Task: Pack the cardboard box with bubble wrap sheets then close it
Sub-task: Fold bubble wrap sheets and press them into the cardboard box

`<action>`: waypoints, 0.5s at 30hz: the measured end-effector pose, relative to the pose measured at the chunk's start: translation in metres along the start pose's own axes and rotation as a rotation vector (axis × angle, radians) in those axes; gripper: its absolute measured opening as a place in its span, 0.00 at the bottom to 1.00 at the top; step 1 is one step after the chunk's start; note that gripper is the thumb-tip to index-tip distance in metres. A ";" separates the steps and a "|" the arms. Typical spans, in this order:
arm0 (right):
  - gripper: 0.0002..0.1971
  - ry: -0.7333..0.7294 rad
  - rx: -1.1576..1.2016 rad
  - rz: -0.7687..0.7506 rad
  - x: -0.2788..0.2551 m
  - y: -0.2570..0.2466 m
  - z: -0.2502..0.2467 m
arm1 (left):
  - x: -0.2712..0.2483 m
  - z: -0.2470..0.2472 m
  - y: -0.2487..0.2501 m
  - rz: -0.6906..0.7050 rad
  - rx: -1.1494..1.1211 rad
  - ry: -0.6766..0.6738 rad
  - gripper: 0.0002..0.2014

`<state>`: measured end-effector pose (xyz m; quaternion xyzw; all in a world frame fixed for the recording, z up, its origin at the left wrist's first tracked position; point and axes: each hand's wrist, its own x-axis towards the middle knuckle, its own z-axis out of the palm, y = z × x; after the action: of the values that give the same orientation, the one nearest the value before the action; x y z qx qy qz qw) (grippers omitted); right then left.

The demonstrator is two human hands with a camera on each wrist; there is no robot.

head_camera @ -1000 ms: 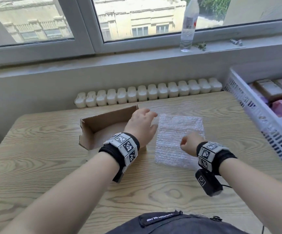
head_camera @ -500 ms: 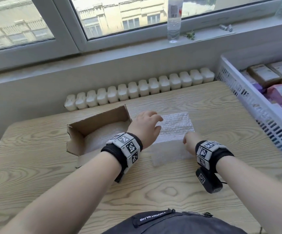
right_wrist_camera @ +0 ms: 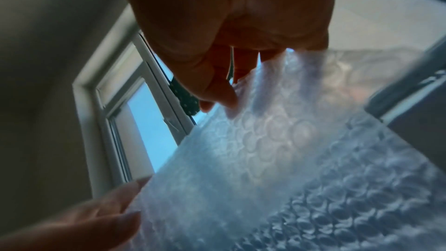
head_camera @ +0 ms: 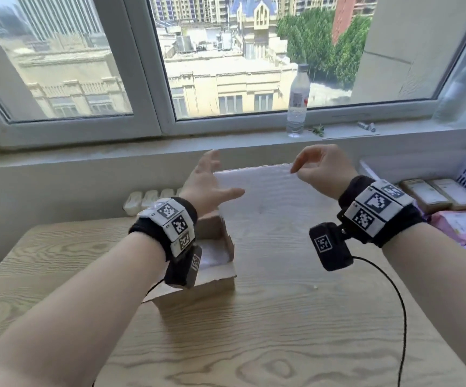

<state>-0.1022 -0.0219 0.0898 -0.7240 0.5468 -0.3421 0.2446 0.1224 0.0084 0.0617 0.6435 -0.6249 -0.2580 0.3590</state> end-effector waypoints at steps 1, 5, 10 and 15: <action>0.12 0.000 0.012 -0.030 0.001 -0.009 -0.005 | 0.000 -0.008 0.003 0.014 -0.054 0.010 0.35; 0.11 0.040 0.185 -0.093 0.007 -0.027 -0.014 | -0.003 -0.029 0.011 0.026 -0.283 0.100 0.10; 0.34 -0.067 0.316 0.092 0.010 -0.037 -0.020 | -0.009 -0.055 0.013 -0.096 -0.654 0.118 0.04; 0.22 -0.353 0.497 0.232 -0.001 -0.041 -0.011 | -0.015 -0.067 0.012 -0.171 -0.787 0.102 0.06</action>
<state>-0.0854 -0.0095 0.1267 -0.6232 0.4746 -0.3043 0.5421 0.1663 0.0329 0.1102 0.5186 -0.4042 -0.4740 0.5857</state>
